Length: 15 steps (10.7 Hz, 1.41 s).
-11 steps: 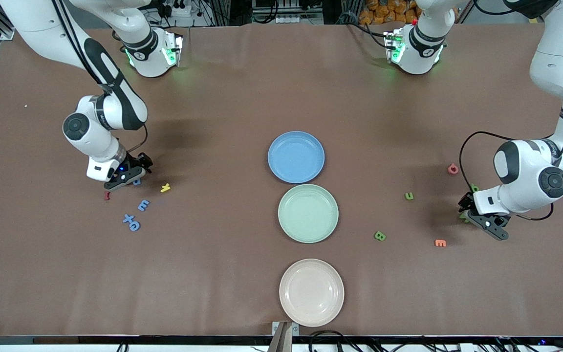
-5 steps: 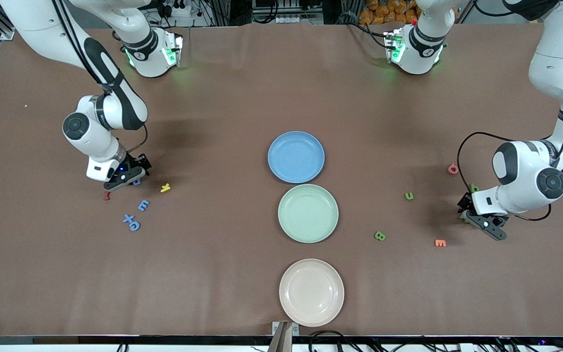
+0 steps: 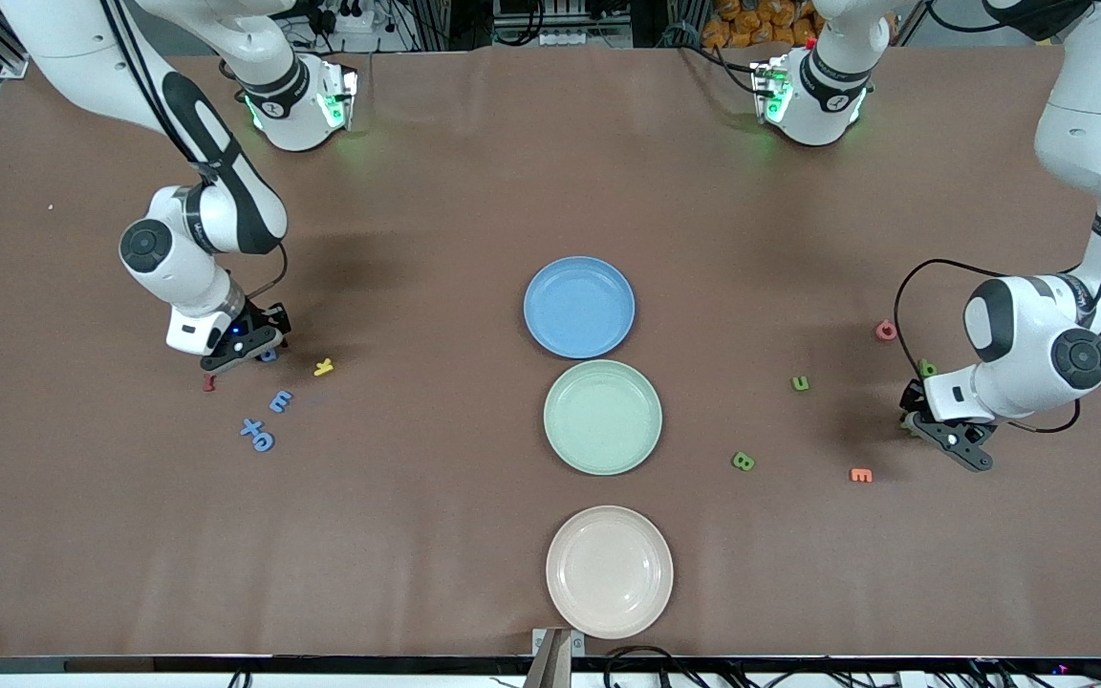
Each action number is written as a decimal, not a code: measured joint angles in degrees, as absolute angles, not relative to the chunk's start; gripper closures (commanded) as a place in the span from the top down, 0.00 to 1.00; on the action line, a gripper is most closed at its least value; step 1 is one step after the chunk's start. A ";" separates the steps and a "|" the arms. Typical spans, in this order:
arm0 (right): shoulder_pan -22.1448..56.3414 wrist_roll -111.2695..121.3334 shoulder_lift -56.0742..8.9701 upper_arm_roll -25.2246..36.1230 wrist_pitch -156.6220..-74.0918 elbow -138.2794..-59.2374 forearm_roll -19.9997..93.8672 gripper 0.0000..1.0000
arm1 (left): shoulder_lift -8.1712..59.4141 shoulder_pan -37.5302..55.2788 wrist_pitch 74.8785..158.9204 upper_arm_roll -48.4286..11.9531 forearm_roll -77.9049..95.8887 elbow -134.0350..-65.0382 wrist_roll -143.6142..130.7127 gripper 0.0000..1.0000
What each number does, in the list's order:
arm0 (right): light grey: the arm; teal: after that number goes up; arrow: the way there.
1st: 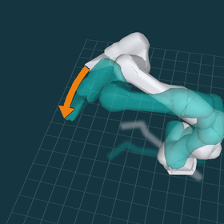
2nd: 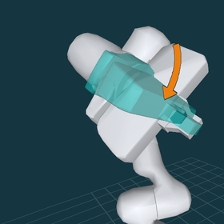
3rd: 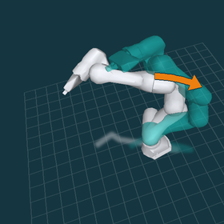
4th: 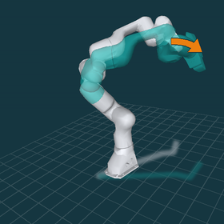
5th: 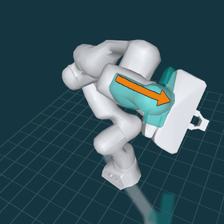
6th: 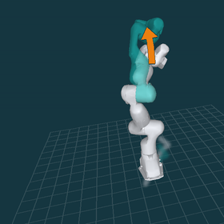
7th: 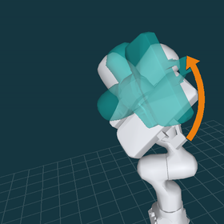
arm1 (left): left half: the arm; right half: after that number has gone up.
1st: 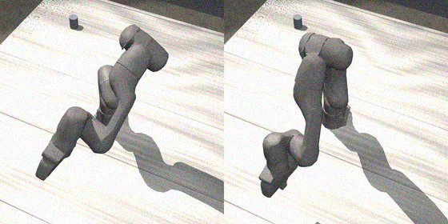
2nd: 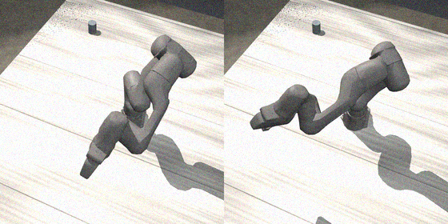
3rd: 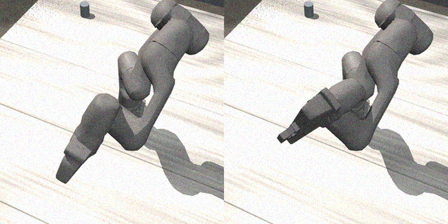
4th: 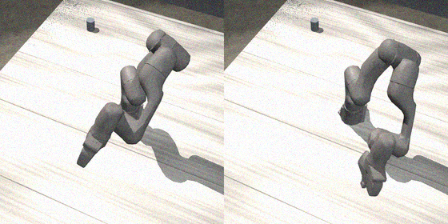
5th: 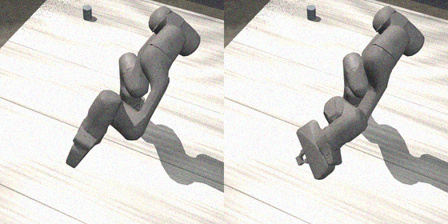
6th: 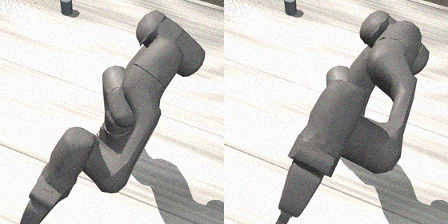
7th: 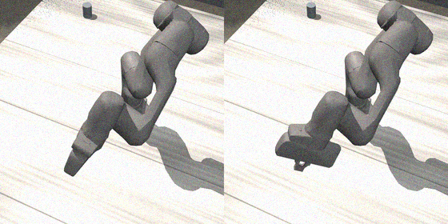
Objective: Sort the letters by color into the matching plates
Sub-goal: 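Grasp blue g with the right gripper while the left gripper grasps green n, then place green n on the green plate while the right gripper lifts blue g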
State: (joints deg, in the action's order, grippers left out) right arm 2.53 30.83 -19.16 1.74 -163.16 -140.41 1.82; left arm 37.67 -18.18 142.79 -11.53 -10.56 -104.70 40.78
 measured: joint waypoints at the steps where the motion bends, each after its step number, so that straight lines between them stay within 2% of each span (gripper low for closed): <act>1: 2.33 30.83 -19.16 1.74 -163.17 -140.29 1.82 0.39 | 37.68 -18.23 142.79 -11.54 -10.54 -104.67 40.78 0.00; 5: 1.69 30.83 -19.17 1.76 -163.19 -139.37 1.82 0.34 | 37.64 -18.36 143.03 -12.55 -9.35 -104.33 40.78 0.00; 10: 1.51 30.83 -19.20 1.76 -163.19 -139.04 1.82 0.34 | 36.52 -17.29 143.07 -21.36 -1.58 -101.41 35.07 0.00; 15: 1.38 30.83 -19.43 1.74 -163.21 -139.03 1.82 0.34 | 36.59 -6.06 142.95 -22.51 -1.57 -97.48 17.47 0.00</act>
State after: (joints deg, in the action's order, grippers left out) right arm 1.38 30.83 -19.43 1.74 -163.21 -139.03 1.82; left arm 36.59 -6.06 142.95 -22.51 -1.57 -97.48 17.47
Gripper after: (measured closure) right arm 0.661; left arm 0.674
